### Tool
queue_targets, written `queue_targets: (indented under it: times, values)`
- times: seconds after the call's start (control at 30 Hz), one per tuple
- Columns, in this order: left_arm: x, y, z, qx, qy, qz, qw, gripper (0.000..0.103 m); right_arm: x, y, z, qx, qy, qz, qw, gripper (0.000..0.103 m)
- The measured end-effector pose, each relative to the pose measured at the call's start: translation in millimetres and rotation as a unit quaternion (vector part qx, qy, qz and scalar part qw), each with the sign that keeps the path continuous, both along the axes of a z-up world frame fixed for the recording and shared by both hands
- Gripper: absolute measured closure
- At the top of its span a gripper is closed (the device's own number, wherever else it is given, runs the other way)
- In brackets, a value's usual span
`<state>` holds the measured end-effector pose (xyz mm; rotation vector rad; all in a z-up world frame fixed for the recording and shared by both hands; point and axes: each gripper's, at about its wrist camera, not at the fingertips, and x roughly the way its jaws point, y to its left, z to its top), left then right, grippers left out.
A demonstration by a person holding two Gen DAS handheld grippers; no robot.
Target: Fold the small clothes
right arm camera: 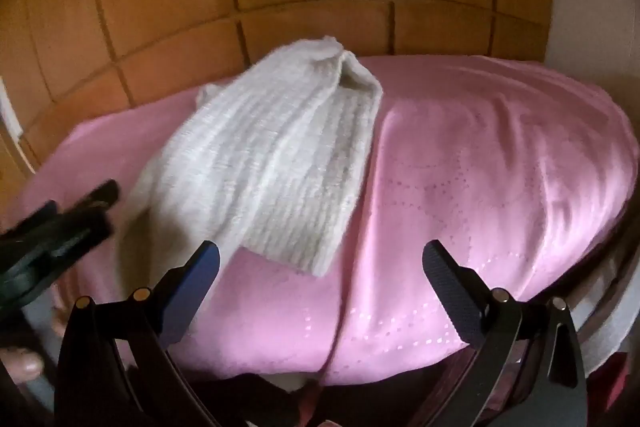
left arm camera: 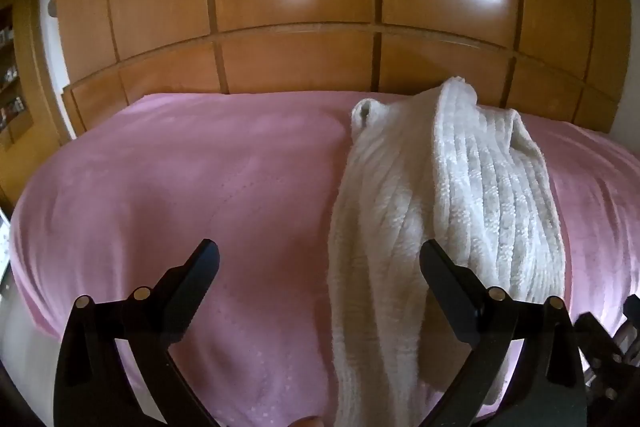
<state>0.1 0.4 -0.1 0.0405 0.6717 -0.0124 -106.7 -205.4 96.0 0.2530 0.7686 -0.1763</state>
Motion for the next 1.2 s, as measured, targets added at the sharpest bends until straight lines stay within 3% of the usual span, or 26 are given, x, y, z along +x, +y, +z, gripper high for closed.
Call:
queue_targets:
  times: [0.23, 0.57, 1.2]
  values:
    - [-1, 1, 1, 0.001, -0.002, 0.0, 1.0, 0.004, -2, -5, -1, 0.041, -0.006, 0.007, 0.999, 0.002]
    - [1, -1, 3, 0.005, 0.004, -0.001, 1.0, 0.004, -1, -4, -2, 0.039, -0.002, 0.006, 0.999, 0.002]
    - [0, 1, -1, -0.029, -0.009, -0.002, 0.9995, 0.004, 5, -19, -4, 0.058, 0.002, -0.004, 0.998, 0.002]
